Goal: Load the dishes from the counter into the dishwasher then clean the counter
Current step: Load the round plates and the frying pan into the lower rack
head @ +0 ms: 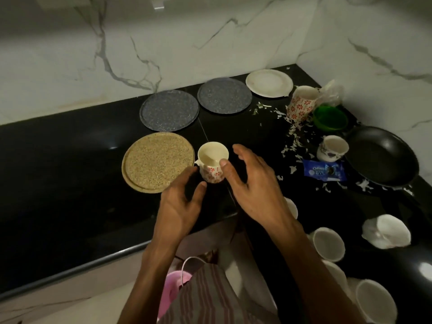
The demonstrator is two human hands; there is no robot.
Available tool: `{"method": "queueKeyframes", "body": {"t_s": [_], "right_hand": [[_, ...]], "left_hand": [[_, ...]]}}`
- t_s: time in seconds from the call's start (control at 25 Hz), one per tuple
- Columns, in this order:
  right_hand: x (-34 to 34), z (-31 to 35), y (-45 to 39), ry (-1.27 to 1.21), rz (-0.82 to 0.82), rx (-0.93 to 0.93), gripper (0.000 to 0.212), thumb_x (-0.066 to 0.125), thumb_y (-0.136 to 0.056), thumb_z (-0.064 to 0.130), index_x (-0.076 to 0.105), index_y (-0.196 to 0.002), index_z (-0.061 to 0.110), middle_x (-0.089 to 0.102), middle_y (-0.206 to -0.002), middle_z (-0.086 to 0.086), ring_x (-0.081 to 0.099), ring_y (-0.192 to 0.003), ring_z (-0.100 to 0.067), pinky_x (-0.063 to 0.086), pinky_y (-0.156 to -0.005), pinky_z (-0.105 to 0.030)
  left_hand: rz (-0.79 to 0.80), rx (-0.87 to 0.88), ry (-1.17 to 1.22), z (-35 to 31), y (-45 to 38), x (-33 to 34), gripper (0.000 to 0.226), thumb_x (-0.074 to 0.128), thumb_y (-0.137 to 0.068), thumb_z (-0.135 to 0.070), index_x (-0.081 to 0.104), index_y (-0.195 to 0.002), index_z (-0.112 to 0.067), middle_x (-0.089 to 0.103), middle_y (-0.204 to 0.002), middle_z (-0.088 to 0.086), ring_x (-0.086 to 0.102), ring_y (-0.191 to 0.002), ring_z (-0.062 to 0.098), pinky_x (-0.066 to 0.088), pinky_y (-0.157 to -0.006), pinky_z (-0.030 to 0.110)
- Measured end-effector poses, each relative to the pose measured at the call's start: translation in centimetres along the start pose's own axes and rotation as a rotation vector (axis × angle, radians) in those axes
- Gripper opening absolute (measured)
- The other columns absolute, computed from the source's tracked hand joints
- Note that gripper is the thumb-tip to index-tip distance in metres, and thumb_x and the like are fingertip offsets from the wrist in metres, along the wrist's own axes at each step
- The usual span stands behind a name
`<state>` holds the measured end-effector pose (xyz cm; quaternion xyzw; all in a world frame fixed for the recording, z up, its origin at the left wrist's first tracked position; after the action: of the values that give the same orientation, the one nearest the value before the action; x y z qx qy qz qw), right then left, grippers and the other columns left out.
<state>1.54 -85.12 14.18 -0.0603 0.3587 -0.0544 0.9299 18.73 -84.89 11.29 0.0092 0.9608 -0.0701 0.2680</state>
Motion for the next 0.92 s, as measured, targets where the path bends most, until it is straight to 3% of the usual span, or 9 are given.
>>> {"method": "queueKeyframes", "body": {"t_s": [0.04, 0.12, 0.2, 0.28, 0.4, 0.48, 0.56, 0.72, 0.92], "right_hand": [[0.3, -0.3, -2.2, 0.010, 0.010, 0.004, 0.060, 0.045, -0.095, 0.055, 0.041, -0.144, 0.020, 0.052, -0.141, -0.001, 0.046, -0.130, -0.014, 0.041, -0.103, -0.029], [1.1, -0.9, -6.8, 0.020, 0.039, 0.012, 0.063, 0.043, -0.094, 0.059, 0.039, -0.145, 0.021, 0.051, -0.142, -0.001, 0.047, -0.130, -0.014, 0.044, -0.103, -0.035], [2.0, -1.3, -11.1, 0.013, 0.069, 0.033, 0.062, 0.044, -0.094, 0.058, 0.039, -0.144, 0.021, 0.052, -0.141, -0.002, 0.049, -0.128, -0.014, 0.046, -0.102, -0.036], [3.5, -2.1, -14.8, -0.007, 0.107, 0.072, 0.059, 0.047, -0.095, 0.054, 0.042, -0.143, 0.020, 0.054, -0.139, -0.002, 0.052, -0.125, -0.014, 0.047, -0.101, -0.036], [7.2, -4.3, -20.1, -0.027, 0.176, 0.157, 0.054, 0.053, -0.094, 0.048, 0.048, -0.138, 0.017, 0.061, -0.130, -0.005, 0.060, -0.115, -0.017, 0.051, -0.097, -0.035], [10.0, -5.6, -23.2, -0.015, 0.235, 0.212, 0.050, 0.057, -0.094, 0.043, 0.053, -0.133, 0.013, 0.065, -0.122, -0.007, 0.064, -0.109, -0.018, 0.052, -0.093, -0.032], [12.7, -6.8, -26.0, 0.010, 0.286, 0.298, 0.046, 0.058, -0.093, 0.041, 0.058, -0.126, 0.009, 0.068, -0.111, -0.007, 0.065, -0.103, -0.020, 0.051, -0.089, -0.031], [17.0, -8.4, -30.3, 0.021, 0.213, 0.462, 0.040, 0.057, -0.090, 0.047, 0.063, -0.086, 0.008, 0.067, -0.083, -0.007, 0.066, -0.083, -0.026, 0.053, -0.072, -0.035], [19.5, -6.7, -33.3, 0.238, 0.106, 0.548, 0.035, 0.059, -0.092, 0.038, 0.065, -0.110, 0.008, 0.068, -0.113, -0.011, 0.065, -0.104, -0.030, 0.053, -0.080, -0.037]], "left_hand": [[-0.003, -0.003, 0.001, 0.3, -2.1, -0.1, 0.039, 0.061, -0.095, -0.026, 0.057, -0.133, -0.017, 0.053, -0.123, -0.029, 0.052, -0.112, -0.018, 0.039, -0.094, 0.006], [-0.024, -0.028, -0.025, 1.4, -6.3, -0.4, 0.043, 0.060, -0.095, -0.033, 0.055, -0.136, -0.021, 0.056, -0.136, -0.013, 0.064, -0.111, 0.012, 0.048, -0.099, 0.026], [-0.059, -0.057, -0.051, 2.7, -10.2, -0.8, 0.042, 0.060, -0.095, -0.033, 0.056, -0.134, -0.021, 0.058, -0.136, -0.004, 0.067, -0.106, 0.025, 0.052, -0.095, 0.037], [-0.078, -0.069, -0.078, 3.7, -13.6, -1.1, 0.039, 0.060, -0.095, -0.031, 0.058, -0.132, -0.021, 0.064, -0.129, -0.001, 0.068, -0.099, 0.024, 0.052, -0.089, 0.033], [-0.057, -0.058, -0.143, 5.7, -18.1, -0.7, 0.035, 0.060, -0.095, -0.026, 0.059, -0.129, -0.018, 0.069, -0.103, -0.002, 0.065, -0.080, 0.016, 0.042, -0.072, 0.012], [-0.012, -0.070, -0.161, 7.5, -20.6, -0.1, 0.036, 0.059, -0.095, -0.023, 0.058, -0.130, -0.016, 0.067, -0.107, -0.005, 0.064, -0.089, 0.013, 0.036, -0.075, 0.002], [0.047, -0.094, -0.176, 9.3, -22.8, 0.5, 0.038, 0.059, -0.096, -0.022, 0.056, -0.133, -0.013, 0.066, -0.122, 0.001, 0.063, -0.108, 0.016, 0.037, -0.087, 0.010], [0.090, -0.113, -0.149, 10.9, -25.6, 1.0, 0.039, 0.059, -0.096, -0.020, 0.056, -0.133, -0.010, 0.065, -0.124, 0.007, 0.066, -0.104, 0.021, 0.041, -0.084, 0.015], [0.069, -0.125, -0.135, 12.2, -26.6, 0.8, 0.039, 0.060, -0.095, -0.019, 0.056, -0.132, -0.008, 0.064, -0.126, 0.006, 0.059, -0.104, 0.008, 0.032, -0.077, -0.008]]}}
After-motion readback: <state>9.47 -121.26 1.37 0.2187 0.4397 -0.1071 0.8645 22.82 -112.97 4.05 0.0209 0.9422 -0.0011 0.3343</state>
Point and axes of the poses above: each hand's wrist, its own y-axis away from the middle knuckle, its own x-axis out of the palm, z = x × y, the point moved 4 cm from there along -y, towards the middle knuckle
